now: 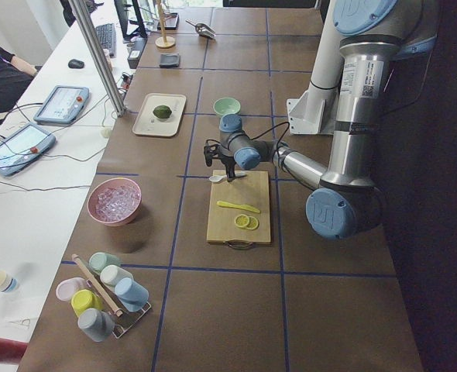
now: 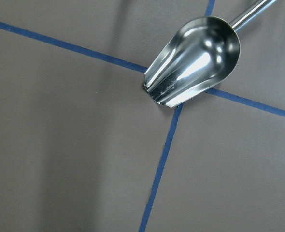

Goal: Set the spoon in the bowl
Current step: 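Lower the left gripper and grasp the white spoon's handle, then lift the spoon with the left gripper and carry it over the green bowl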

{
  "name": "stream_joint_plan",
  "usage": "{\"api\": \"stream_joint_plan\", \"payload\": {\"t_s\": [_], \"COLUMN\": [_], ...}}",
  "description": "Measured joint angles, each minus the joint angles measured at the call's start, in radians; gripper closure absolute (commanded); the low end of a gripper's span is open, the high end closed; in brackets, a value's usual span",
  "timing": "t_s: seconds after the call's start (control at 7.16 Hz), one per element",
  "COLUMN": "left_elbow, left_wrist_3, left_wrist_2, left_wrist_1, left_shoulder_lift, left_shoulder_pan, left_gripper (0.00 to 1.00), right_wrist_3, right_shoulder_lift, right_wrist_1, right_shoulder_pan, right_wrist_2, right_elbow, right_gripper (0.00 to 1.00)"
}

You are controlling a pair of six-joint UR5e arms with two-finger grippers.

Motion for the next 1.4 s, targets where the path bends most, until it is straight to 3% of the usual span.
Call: {"api": "stream_joint_plan", "payload": {"t_s": [0.14, 0.98, 1.4], "left_elbow": [0.000, -0.042, -0.097], "left_wrist_3": [0.000, 0.017, 0.335], "left_wrist_2": [0.001, 0.004, 0.060], "left_wrist_1": [0.001, 0.007, 0.007], "left_shoulder_lift": [0.000, -0.007, -0.073], "left_shoulder_pan": [0.000, -0.009, 0.000], "left_gripper": [1.00, 1.00, 1.00], "right_wrist_3": [0.000, 0.000, 0.000], "right_shoulder_lift": [0.000, 0.000, -0.001], "right_wrist_1": [0.000, 0.000, 0.000], "right_shoulder_pan": [0.000, 0.000, 0.000], "right_wrist_2": [0.000, 0.000, 0.001], "right_elbow": [0.000, -0.001, -0.002], "right_gripper": [0.00, 0.00, 0.00]}}
